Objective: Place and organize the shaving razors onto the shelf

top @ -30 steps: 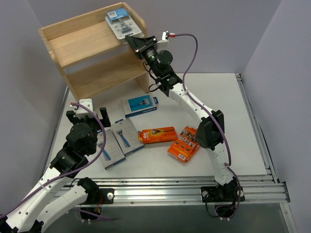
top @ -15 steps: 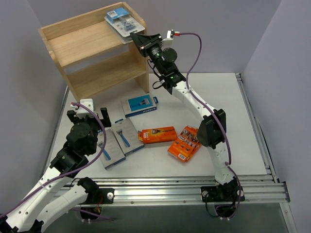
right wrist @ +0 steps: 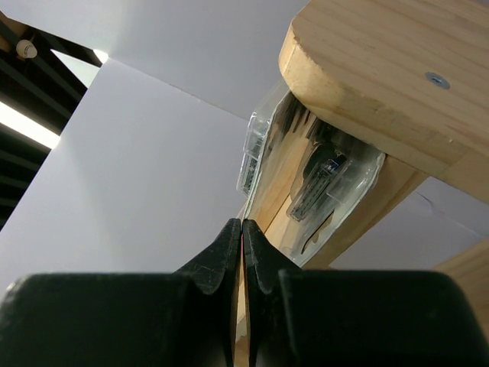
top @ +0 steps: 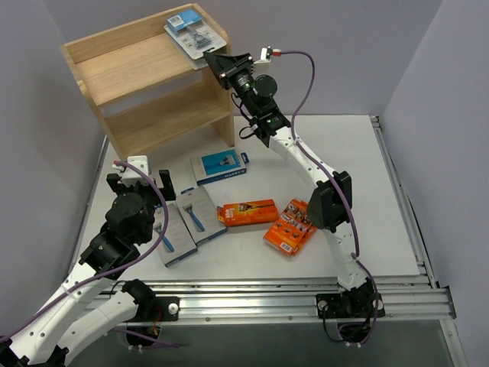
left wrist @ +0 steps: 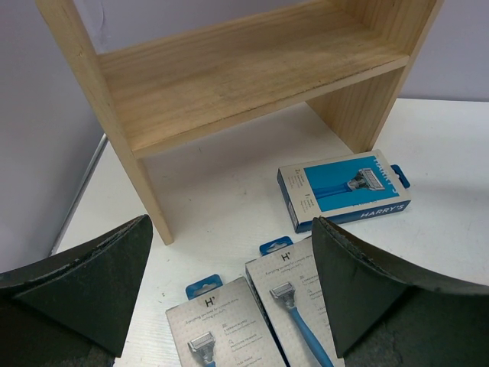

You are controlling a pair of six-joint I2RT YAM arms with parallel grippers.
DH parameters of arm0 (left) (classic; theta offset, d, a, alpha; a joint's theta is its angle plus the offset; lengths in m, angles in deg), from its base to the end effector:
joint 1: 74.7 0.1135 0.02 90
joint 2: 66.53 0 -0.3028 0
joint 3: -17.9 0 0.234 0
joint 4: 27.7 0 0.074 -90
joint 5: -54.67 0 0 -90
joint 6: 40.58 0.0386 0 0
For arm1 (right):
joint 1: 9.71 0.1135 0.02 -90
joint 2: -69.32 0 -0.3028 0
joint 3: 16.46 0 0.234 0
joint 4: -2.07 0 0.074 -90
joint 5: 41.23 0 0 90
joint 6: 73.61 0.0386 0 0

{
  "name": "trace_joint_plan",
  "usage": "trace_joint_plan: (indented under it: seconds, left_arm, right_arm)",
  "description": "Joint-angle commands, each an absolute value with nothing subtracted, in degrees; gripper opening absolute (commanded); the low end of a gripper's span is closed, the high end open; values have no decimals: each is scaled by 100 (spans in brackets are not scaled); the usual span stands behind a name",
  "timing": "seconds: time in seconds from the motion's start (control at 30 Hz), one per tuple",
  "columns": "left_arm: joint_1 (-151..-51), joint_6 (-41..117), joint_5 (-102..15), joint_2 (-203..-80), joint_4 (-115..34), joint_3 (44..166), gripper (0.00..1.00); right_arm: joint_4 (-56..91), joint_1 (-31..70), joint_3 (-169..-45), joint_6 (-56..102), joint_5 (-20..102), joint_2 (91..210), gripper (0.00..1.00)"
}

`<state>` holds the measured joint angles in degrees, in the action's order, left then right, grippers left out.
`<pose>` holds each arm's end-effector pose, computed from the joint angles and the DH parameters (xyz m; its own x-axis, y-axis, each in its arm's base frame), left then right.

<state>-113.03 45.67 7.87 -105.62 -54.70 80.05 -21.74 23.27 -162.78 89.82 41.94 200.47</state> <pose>0.0965 -0.0426 0.3891 -0.0483 -0.0226 -0.9986 -0.0870 0.9960 -0.0183 0.4441 0.2937 0.4734 -0.4419 0.8477 -0.2934 -0.6820 -0.1050 0.7237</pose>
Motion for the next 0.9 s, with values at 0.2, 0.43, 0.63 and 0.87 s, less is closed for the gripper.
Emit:
trace_joint_plan:
  seconds: [0.2, 0.43, 0.63, 0.87]
  left_arm:
    - [-11346, 4625, 756, -10547, -5162, 8040, 94]
    - [-11399, 4634, 765, -10538, -5162, 8031, 94]
    - [-11434, 4634, 765, -10538, -5153, 8031, 94]
    - [-11452, 4625, 783, -10512, -5162, 8031, 94]
  right_arm:
    - [-2762, 2404, -16439, 8653, 4675, 19957, 0]
    - [-2798, 2448, -16368, 8653, 4851, 19992, 0]
    - [-2763, 2448, -16377, 8714, 4851, 20036, 0]
    - [-2763, 2431, -16403, 8820, 4851, 20089, 0]
